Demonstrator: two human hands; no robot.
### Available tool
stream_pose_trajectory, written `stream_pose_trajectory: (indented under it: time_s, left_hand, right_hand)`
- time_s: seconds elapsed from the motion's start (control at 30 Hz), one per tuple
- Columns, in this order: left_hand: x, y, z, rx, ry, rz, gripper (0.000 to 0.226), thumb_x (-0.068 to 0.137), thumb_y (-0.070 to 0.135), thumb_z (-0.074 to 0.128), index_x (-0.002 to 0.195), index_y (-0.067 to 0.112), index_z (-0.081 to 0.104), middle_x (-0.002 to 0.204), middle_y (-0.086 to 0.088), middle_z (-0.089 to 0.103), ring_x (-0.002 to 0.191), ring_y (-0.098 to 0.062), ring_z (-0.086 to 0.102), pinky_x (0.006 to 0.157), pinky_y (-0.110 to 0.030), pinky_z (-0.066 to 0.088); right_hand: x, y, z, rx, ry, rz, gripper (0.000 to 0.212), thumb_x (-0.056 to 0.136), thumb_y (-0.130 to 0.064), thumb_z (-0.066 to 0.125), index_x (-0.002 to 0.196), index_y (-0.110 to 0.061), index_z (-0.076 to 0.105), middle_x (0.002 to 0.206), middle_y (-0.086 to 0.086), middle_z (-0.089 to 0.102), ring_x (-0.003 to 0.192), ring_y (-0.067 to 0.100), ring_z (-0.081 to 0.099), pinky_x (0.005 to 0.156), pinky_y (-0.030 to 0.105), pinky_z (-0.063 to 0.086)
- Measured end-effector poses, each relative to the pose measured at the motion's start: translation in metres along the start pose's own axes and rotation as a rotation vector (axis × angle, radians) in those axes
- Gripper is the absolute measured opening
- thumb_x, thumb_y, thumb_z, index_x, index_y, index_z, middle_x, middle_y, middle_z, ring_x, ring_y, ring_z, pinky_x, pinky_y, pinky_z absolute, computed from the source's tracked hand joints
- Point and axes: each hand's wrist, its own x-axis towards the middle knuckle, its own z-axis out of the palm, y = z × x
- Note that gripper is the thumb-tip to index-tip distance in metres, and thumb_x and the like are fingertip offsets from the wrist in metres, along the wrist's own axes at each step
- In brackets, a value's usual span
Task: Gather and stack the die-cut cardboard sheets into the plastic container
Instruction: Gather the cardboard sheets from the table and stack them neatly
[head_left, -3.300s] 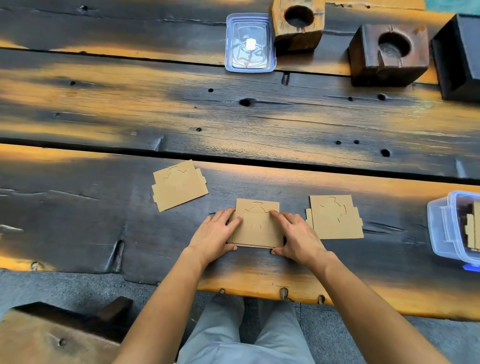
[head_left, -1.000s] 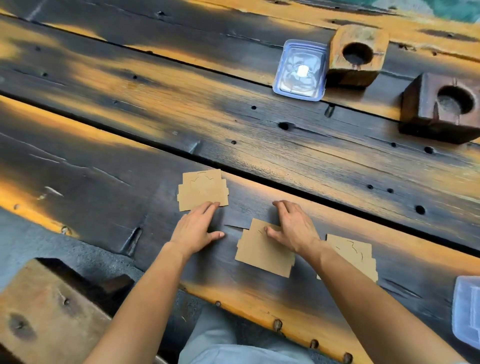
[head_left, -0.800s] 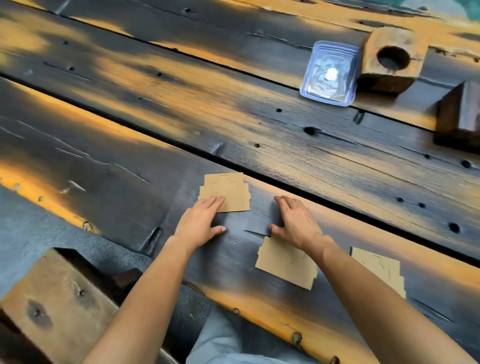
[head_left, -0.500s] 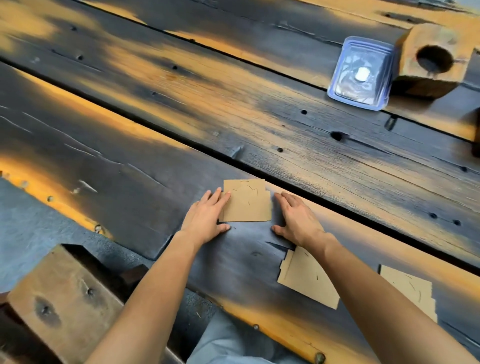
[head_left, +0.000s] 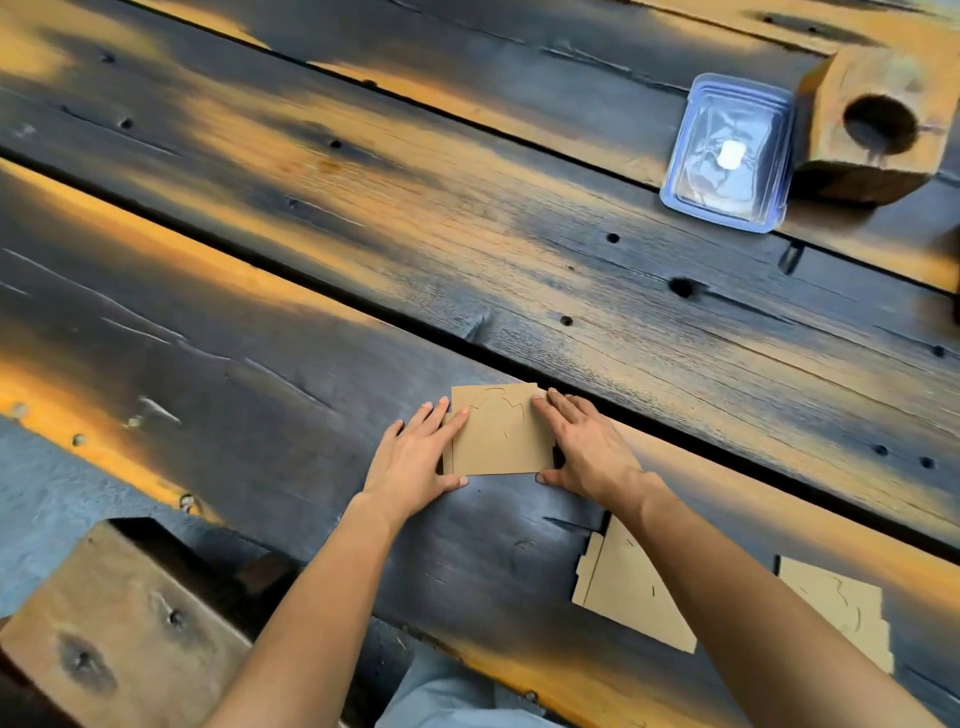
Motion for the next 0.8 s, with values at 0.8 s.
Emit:
stream_pose_trajectory:
  time_s: [0.8]
  left_hand:
    - [0.002, -0.002, -0.004, 0.009, 0.040, 0.075, 0.086, 0.088, 0.057, 0.065, 0.158, 0.032, 0.021, 0.167, 0.004, 0.021, 0.153, -0.023, 0.020, 0.119, -0.039, 0.027]
  right_hand:
    - [-0.005, -0.001, 0.009, 0.075, 0.095, -0.058, 0.102, 0.076, -0.043, 0.083, 0.156, -0.017, 0.025, 0.158, 0.008, 0.034, 0.144, 0.026, 0.030, 0.119, 0.032, 0.024]
